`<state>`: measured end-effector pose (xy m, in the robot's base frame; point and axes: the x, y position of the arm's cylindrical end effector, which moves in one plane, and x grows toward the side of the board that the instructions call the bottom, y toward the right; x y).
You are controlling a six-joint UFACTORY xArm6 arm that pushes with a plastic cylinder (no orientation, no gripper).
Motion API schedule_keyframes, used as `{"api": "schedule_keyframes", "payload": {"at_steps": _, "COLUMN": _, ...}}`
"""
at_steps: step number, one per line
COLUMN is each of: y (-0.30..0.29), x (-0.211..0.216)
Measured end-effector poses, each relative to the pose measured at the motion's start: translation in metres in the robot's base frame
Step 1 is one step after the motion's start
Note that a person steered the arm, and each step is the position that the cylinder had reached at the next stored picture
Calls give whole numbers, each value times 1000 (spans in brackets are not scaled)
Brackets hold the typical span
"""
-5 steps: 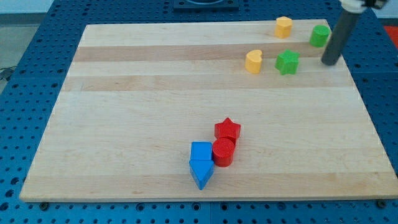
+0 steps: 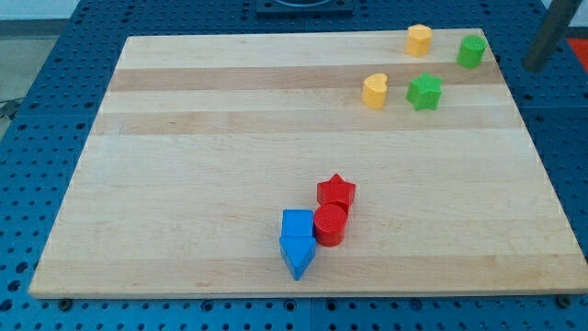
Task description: Slide the green circle towards the green star
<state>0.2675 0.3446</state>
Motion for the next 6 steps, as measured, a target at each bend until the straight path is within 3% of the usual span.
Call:
{"api": "schedule_keyframes", "payload": {"at_steps": 1, "y": -5, "x": -56}}
{"api": "schedule_keyframes", "payload": {"at_steps": 2, "y": -9, "x": -56}}
{"api": "schedule_keyframes", "payload": {"at_steps": 6, "y": -118, "x": -32}}
